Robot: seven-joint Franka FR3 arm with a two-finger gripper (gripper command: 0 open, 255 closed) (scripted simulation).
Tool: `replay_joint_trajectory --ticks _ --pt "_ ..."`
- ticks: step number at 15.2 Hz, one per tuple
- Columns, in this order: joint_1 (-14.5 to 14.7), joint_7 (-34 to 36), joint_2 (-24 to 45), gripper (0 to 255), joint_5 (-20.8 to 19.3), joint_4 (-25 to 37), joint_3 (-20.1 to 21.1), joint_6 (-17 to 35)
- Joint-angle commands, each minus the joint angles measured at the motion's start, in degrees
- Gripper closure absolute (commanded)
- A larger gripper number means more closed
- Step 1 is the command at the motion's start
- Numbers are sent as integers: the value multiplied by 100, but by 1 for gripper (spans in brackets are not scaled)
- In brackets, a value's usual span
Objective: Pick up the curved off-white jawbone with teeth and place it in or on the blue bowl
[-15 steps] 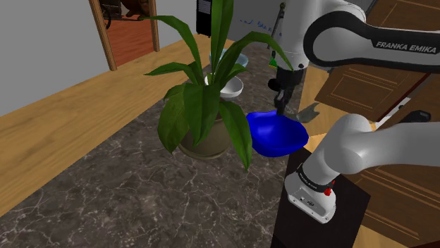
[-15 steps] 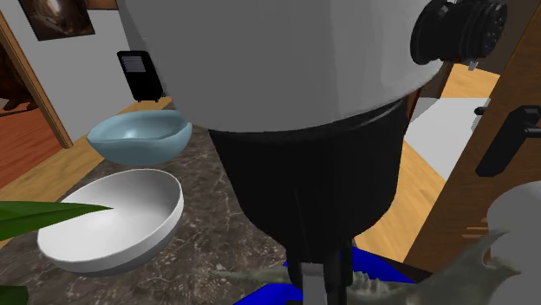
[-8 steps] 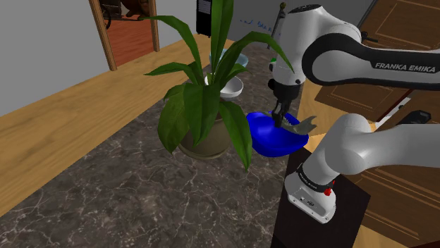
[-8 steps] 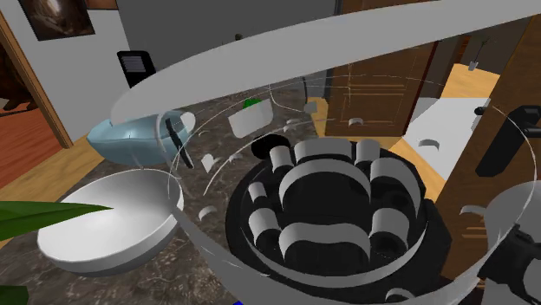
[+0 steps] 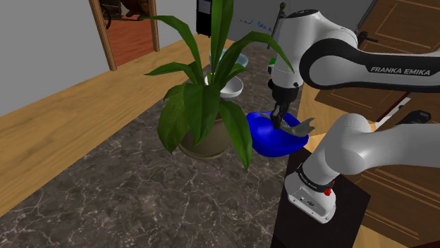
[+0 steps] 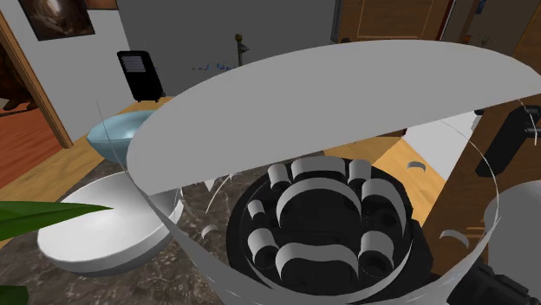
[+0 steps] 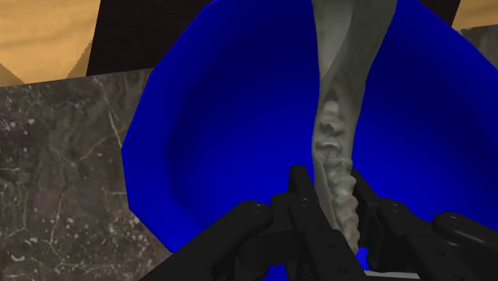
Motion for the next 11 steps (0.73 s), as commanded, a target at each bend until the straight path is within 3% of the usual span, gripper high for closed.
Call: replay_joint_trajectory --ticks 1,6,11 --pt "0 0 0 0 0 0 0 1" --pt "0 0 0 0 0 0 0 1" --pt "-68 14 246 0 -79 833 -50 -582"
